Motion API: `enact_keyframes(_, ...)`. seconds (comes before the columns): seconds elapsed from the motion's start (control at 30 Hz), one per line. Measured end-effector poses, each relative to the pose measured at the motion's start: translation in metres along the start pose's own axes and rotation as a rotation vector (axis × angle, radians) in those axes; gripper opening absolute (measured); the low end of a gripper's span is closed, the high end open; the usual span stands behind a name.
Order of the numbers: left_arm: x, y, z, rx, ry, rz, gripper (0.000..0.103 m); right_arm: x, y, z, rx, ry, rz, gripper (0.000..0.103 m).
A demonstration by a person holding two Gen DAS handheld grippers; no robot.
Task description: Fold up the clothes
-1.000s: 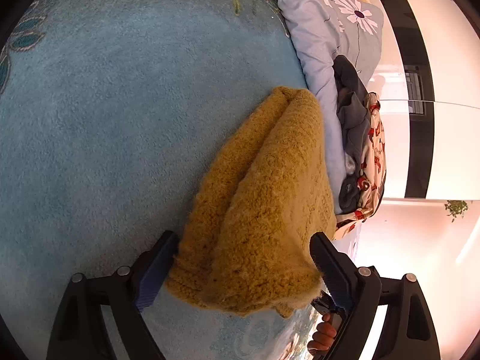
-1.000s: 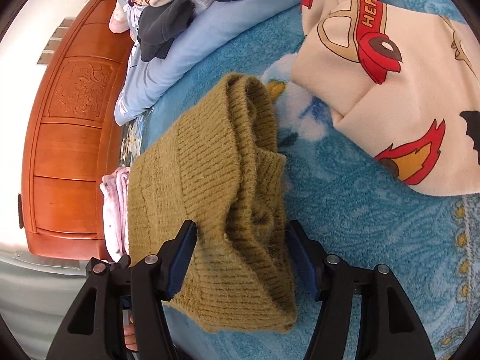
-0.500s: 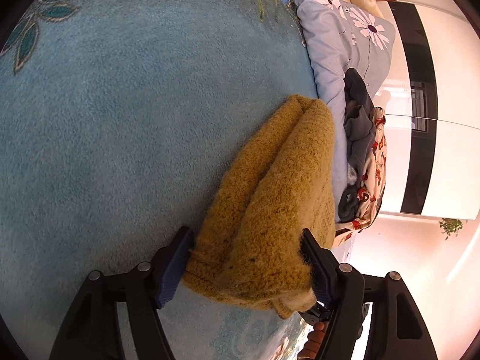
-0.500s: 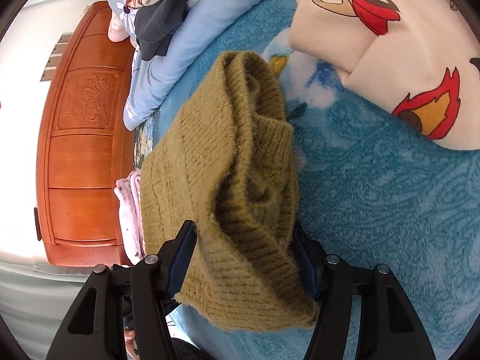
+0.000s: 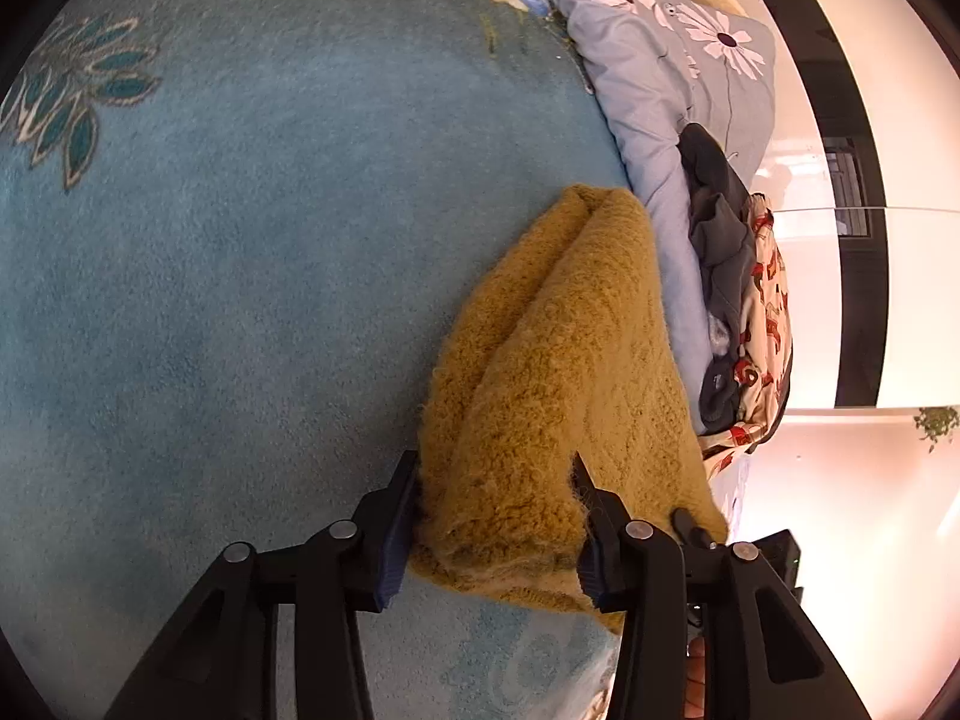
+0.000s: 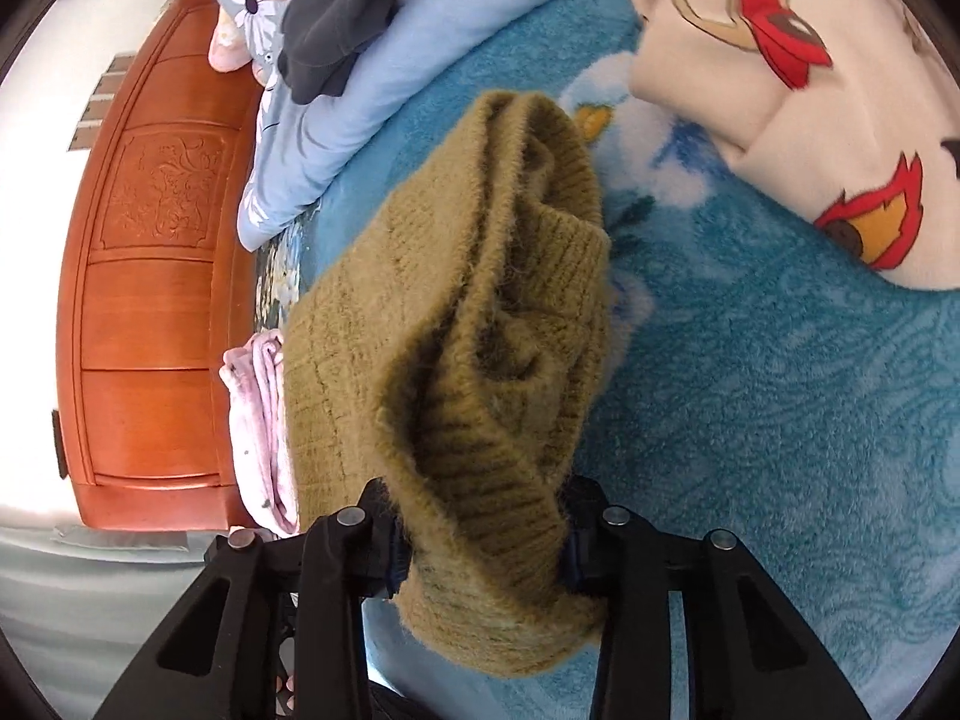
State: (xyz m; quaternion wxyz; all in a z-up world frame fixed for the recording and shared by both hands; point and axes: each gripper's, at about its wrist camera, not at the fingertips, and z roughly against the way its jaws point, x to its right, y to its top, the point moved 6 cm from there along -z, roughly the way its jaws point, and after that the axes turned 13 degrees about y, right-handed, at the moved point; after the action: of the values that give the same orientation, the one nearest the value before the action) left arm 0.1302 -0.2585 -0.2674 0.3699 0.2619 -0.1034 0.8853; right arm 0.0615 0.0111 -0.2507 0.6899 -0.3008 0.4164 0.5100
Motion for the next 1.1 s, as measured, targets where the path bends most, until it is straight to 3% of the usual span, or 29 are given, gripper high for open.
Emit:
enact_keyframes(0.3, 0.013, 0.015, 0.058, 0.170, -0.147, 0.006, 0.040, -0.085, 0.013, 0.004, -0.053, 0.041, 0.215, 0.036)
enact_keyframes(0.47, 0.003, 0.043, 0.111, 0.292, -0.171, 0.005, 0.039, -0.153, 0.015, -0.028, -0.125, 0.058, 0.369, 0.036)
enact_keyframes(0.63, -0.016, 0.076, 0.210, 0.546, -0.186, 0.003, 0.039, -0.246, 0.008, -0.080, -0.233, 0.159, 0.547, 0.035)
enact_keyframes(0.77, -0.042, 0.105, 0.277, 0.772, -0.127, 0.024, 0.039, -0.327, -0.001, -0.138, -0.330, 0.280, 0.698, 0.035)
enact_keyframes(0.87, -0.075, 0.128, 0.305, 0.910, -0.060, 0.079, 0.039, -0.360, -0.015, -0.203, -0.419, 0.284, 0.798, 0.035)
enact_keyframes(0.97, -0.117, 0.154, 0.297, 0.908, 0.012, 0.163, 0.039, -0.392, -0.029, -0.266, -0.509, 0.287, 0.897, 0.035)
enact_keyframes(1.1, -0.164, 0.164, 0.243, 0.783, 0.041, 0.291, 0.039, -0.424, -0.045, -0.352, -0.632, 0.263, 1.014, 0.035)
